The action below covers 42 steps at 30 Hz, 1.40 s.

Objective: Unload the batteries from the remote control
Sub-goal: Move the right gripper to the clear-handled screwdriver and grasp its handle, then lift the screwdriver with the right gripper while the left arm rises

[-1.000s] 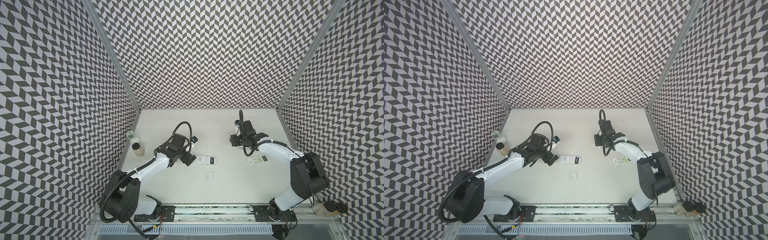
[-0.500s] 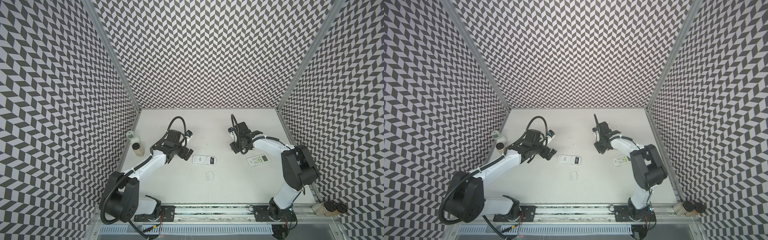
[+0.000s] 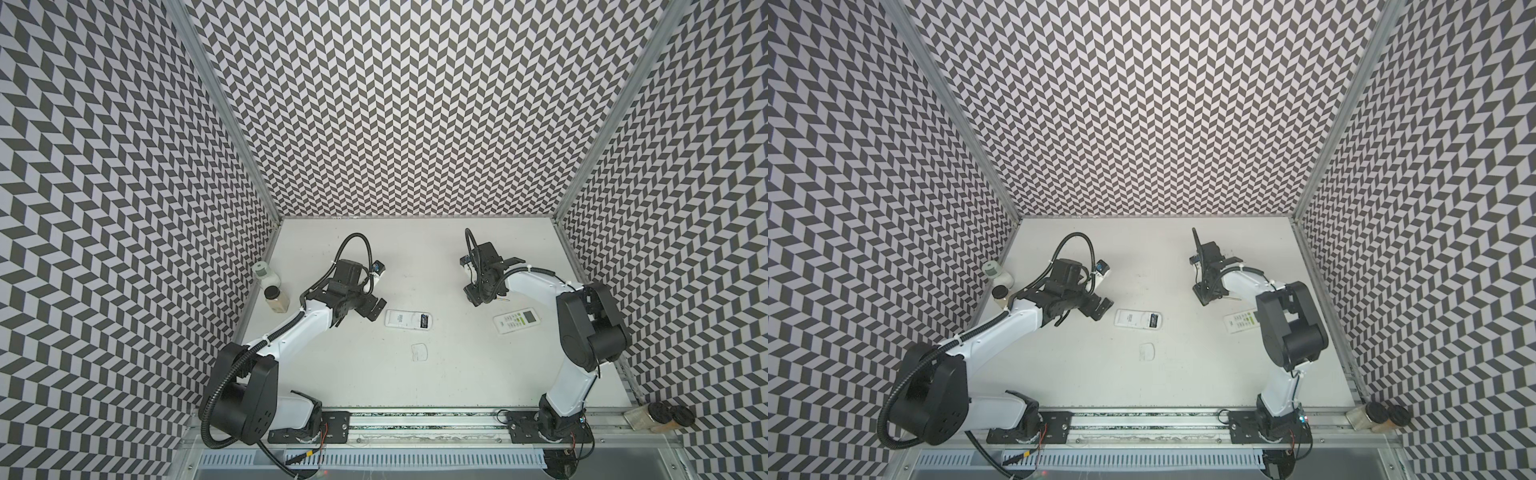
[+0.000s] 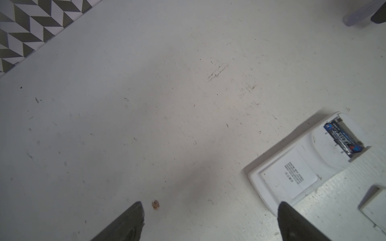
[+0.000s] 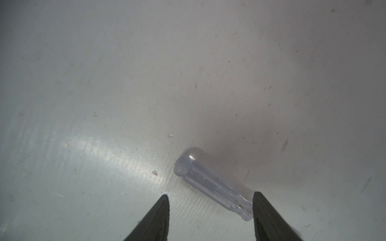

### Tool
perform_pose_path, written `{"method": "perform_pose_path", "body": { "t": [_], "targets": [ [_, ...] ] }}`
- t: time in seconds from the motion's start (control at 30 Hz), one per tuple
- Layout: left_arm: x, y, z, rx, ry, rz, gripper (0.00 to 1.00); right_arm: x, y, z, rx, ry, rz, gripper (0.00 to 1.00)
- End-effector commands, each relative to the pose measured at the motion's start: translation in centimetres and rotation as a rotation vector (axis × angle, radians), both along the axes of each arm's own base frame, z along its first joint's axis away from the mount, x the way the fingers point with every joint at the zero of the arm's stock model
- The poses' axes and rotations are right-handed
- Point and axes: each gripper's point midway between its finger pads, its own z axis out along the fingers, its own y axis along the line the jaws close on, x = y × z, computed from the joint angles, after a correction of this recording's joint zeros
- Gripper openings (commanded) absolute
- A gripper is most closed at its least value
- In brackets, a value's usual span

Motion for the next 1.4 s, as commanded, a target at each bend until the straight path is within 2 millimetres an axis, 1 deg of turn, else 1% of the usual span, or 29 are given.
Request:
{"method": "perform_pose_path", "body": {
  "t": [0.0,0.17,0.3,0.33,0.4,0.5,0.6,0.67,0.73,0.87,0.9,1.0,1.1,1.2,1.27,1.37],
  "targets": [
    [0.5,0.0,1.6,-0.025,-0.028,0.010,1.00,0.6,-0.2,-0.5,0.009,0.006,-0.013,0.61],
    [0.7,0.5,1.2,-0.019,-0.028,0.026,1.00,0.7,-0.3,-1.4,0.021,0.035,-0.028,0.58],
    [0.8,0.7,1.5,-0.021,-0.028,0.036,1.00,1.0,-0.7,-2.3,0.048,0.072,-0.064,0.51],
    [0.9,0.8,1.4,-0.016,-0.033,0.042,1.00,1.1,-0.6,-2.6,0.056,0.084,-0.068,0.47],
    [0.8,0.9,1.2,-0.014,-0.034,0.042,1.00,1.3,-0.4,-3.0,0.061,0.108,-0.068,0.42],
    [0.9,0.8,1.6,-0.014,-0.035,0.040,1.00,1.3,-0.7,-3.5,0.061,0.126,-0.082,0.39],
    [1.0,1.1,1.3,0.002,-0.045,0.047,1.00,1.3,-0.7,-3.6,0.063,0.128,-0.089,0.34],
    [0.9,1.0,1.2,-0.004,-0.041,0.040,1.00,1.4,-0.7,-3.5,0.062,0.125,-0.093,0.30],
    [0.9,0.8,1.7,-0.013,-0.042,0.038,1.00,1.5,-0.8,-3.3,0.062,0.114,-0.096,0.28],
    [1.4,0.8,2.0,-0.010,-0.067,0.042,1.00,2.1,-0.7,-2.8,0.075,0.096,-0.120,0.16],
    [1.6,0.6,2.3,-0.013,-0.073,0.040,1.00,2.2,-0.6,-2.8,0.081,0.097,-0.121,0.15],
    [2.3,-0.5,4.5,-0.036,-0.106,0.032,1.00,2.5,-0.3,-2.0,0.100,0.075,-0.127,0.13],
    [3.4,-1.6,6.8,-0.046,-0.179,0.011,1.00,3.4,0.2,-0.3,0.139,0.020,-0.147,0.10],
    [4.6,-3.2,10.4,-0.070,-0.281,-0.031,1.00,4.1,0.9,2.3,0.219,-0.051,-0.159,0.09],
    [5.8,-4.3,13.5,-0.113,-0.352,-0.047,1.00,4.7,1.1,4.6,0.295,-0.112,-0.183,0.08],
    [7.0,-5.8,17.4,-0.175,-0.440,-0.054,1.00,5.2,1.3,8.4,0.434,-0.209,-0.228,0.07]
  ]
}}
